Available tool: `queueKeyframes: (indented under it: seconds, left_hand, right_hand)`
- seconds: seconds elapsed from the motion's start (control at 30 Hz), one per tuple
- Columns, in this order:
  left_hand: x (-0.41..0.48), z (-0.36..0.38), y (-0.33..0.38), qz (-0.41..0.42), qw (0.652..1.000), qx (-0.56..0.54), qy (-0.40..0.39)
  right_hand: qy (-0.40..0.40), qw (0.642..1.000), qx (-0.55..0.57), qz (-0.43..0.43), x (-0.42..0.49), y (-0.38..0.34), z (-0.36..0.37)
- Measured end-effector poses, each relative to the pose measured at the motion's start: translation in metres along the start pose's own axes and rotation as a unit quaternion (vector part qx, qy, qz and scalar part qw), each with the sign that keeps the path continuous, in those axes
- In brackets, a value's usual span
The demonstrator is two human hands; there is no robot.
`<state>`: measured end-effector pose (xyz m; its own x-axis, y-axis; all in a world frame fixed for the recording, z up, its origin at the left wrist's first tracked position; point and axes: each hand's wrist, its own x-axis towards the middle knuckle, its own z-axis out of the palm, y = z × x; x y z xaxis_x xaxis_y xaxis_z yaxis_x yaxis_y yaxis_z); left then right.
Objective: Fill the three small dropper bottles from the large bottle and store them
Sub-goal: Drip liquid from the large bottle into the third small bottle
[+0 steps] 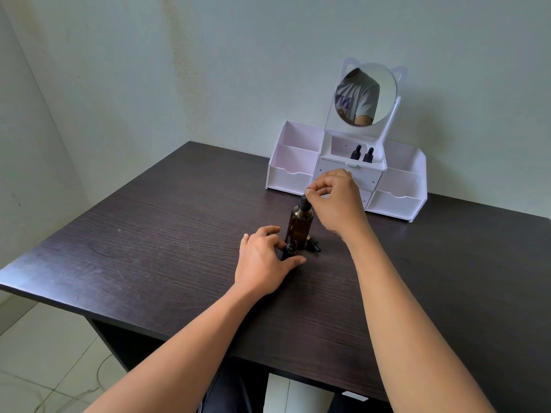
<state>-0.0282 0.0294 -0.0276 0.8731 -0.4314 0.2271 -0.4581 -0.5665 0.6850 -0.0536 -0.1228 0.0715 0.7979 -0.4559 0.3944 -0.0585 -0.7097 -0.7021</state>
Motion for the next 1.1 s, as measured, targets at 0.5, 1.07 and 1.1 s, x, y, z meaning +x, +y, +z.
queueKeyframes:
  seconds: [0.5,1.07,1.1]
  left_hand:
    - [-0.001,-0.001,0.001,-0.001,1.000,0.000,0.001]
    - [-0.003,-0.002,0.001,0.005,1.000,-0.014,0.009]
    - [-0.003,-0.002,0.001,0.005,1.000,-0.012,0.008]
  right_hand:
    - [-0.015,1.000,-0.003,0.016,-0.004,0.000,-0.003]
    - [0.100,0.991,0.077,-0.041,0.004,-0.028,-0.036]
    - [0.105,0.990,0.086,-0.043,0.003,-0.031,-0.039]
